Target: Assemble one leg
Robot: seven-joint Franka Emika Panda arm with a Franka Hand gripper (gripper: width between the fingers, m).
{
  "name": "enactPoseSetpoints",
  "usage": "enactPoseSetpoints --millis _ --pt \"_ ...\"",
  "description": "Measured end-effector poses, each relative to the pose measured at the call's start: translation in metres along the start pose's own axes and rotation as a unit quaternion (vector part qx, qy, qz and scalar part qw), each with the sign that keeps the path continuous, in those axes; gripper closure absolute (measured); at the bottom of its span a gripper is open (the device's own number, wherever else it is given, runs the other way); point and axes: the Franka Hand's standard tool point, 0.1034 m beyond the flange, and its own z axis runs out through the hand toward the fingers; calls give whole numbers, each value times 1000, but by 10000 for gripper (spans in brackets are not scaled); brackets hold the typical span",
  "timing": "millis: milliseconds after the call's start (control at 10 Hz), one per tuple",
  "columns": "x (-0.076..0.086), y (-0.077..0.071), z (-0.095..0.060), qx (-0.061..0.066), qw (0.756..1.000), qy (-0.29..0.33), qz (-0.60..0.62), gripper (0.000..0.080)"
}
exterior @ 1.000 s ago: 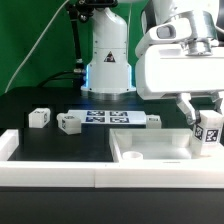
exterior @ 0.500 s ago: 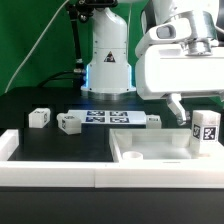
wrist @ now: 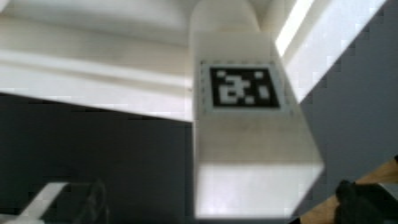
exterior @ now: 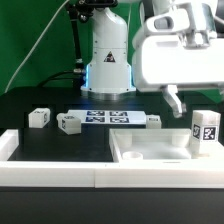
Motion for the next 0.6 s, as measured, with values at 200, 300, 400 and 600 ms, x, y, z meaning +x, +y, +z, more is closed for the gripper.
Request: enactPoseSetpoints --millis 200,300,400,600 --pt "2 2 -4 4 1000 -13 2 150" --pt "-1 1 -2 5 1000 -16 2 150" --pt "-6 -3 2 16 999 -49 8 150" --pt "-7 -8 13 38 990 -131 28 150"
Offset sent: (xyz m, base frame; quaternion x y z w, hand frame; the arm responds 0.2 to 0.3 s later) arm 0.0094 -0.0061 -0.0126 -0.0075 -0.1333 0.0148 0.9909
